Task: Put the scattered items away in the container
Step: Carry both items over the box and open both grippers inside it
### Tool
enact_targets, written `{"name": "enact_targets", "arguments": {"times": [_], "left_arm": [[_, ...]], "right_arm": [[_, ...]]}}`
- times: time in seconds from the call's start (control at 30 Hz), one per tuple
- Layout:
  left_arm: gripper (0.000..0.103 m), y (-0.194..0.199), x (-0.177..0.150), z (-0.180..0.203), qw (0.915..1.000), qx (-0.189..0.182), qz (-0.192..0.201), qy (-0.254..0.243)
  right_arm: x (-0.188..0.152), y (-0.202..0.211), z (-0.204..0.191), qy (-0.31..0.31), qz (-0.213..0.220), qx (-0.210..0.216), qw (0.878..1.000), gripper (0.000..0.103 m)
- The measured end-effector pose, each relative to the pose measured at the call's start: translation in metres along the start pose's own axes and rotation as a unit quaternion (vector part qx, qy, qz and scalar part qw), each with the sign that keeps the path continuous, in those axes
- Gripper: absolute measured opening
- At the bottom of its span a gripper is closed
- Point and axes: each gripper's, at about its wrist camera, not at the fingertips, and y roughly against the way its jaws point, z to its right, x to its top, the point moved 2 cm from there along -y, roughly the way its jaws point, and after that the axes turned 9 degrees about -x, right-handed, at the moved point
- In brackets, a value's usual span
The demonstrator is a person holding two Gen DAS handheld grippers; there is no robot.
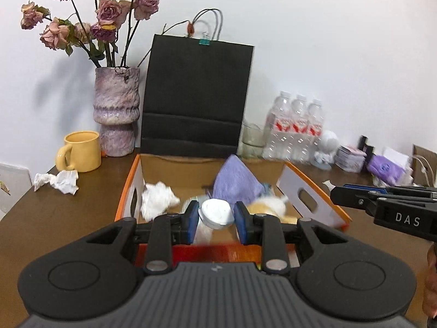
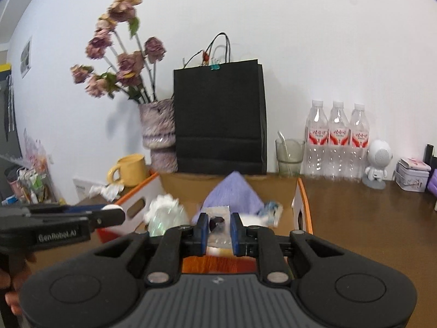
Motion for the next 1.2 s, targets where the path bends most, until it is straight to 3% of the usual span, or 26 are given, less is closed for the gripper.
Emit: {"name": "enact_targets", "arguments": {"times": [0.23,0.47,0.5,0.57,0.63,0.67,0.83,1.2], "left_arm": [[0.029,-0.055,0.002,-0.017,0.9993,0.025,-0.006,0.027],[0.029,-0.083,-0.009,-0.031,0.9985,0.028,-0.036,0.029],[0.033,-0.084,-0.01,-0.032,0.9984,0.029,-0.04,0.029],[0.056,-0.085,-0.01,-0.033,0.9982,0.031,-0.044,0.028],[0.095,-0.083,-0.009,-0.032,0.9982,0.037,-0.04,0.026],[0.1,-0.081,-0.009,-0.031,0.9982,0.041,-0.038,0.021],[0.103,-0.079,-0.005,-0.023,0.9978,0.049,-0.045,0.006],[0.103,-0.076,-0.005,-0.022,0.9977,0.049,-0.043,0.014]], "right_arm": [[-0.001,-0.061,0.0,0.016,-0.035,-0.008,0.999,0.015],[-0.014,-0.086,0.008,0.015,-0.073,-0.022,0.997,0.016],[-0.015,-0.087,0.009,0.014,-0.077,-0.025,0.997,0.02],[-0.017,-0.089,0.009,0.014,-0.089,-0.025,0.996,0.03],[-0.016,-0.09,0.009,0.012,-0.098,-0.022,0.995,0.081],[-0.016,-0.088,0.008,0.019,-0.096,-0.024,0.995,0.09],[-0.012,-0.082,0.004,0.032,-0.102,-0.031,0.994,0.1],[-0.01,-0.083,0.006,0.029,-0.108,-0.043,0.993,0.103]]}}
